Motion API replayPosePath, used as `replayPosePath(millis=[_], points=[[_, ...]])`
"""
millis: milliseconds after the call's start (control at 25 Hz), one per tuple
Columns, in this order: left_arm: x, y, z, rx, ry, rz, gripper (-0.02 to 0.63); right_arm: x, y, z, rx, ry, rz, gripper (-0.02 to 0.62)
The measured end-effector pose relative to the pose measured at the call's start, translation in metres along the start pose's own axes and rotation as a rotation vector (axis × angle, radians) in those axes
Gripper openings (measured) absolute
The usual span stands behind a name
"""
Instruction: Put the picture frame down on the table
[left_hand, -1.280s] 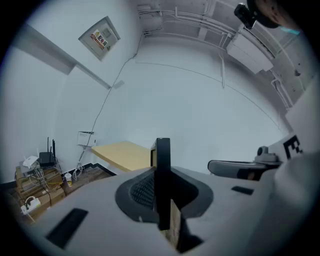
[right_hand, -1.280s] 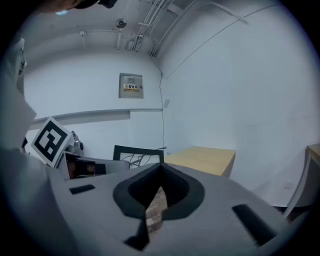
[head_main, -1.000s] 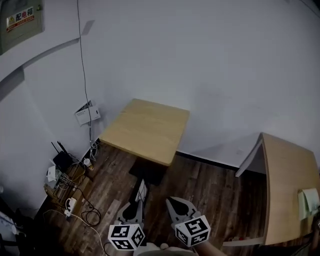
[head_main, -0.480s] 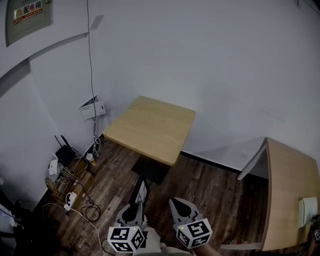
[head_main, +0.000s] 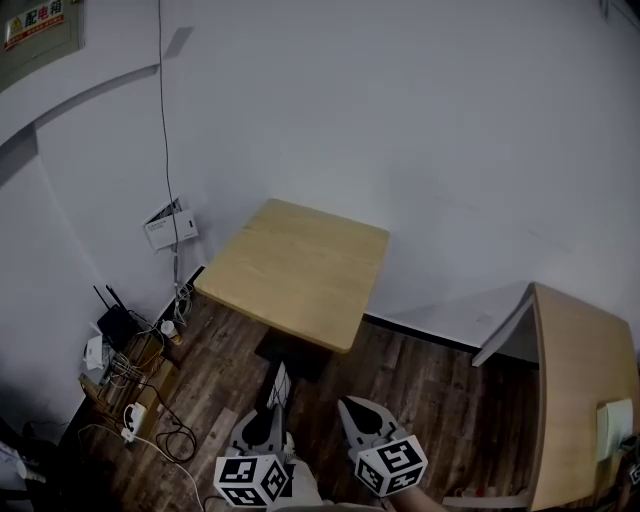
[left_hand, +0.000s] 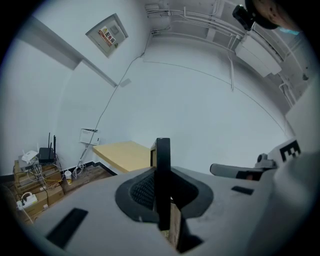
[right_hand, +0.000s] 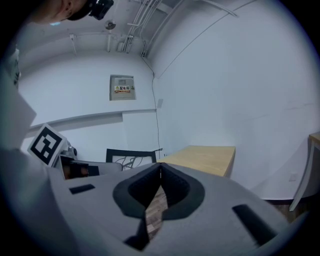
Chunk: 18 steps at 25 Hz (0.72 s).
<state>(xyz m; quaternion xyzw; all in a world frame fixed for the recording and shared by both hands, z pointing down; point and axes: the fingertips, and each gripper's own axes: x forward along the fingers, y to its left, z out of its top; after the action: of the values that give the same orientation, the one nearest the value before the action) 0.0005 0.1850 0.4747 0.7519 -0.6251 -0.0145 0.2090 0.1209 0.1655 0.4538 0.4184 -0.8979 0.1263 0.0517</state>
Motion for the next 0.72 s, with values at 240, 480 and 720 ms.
replayPosePath(millis=[240,480,720], points=[[0.05,0.036,0.024,-0.013,0.009,-0.021,0.041,0.063,-0.009,0.019,-0.023,0.005,0.001,-0.002],[0.096,0.07,0.055,-0.006,0.01,-0.035,0.041,0.124,-0.021,0.043,-0.035,0.007,-0.005,-0.002],[0.135,0.103,0.079,0.0,0.027,-0.049,0.041,0.175,-0.026,0.062,-0.041,-0.003,-0.024,-0.002]])
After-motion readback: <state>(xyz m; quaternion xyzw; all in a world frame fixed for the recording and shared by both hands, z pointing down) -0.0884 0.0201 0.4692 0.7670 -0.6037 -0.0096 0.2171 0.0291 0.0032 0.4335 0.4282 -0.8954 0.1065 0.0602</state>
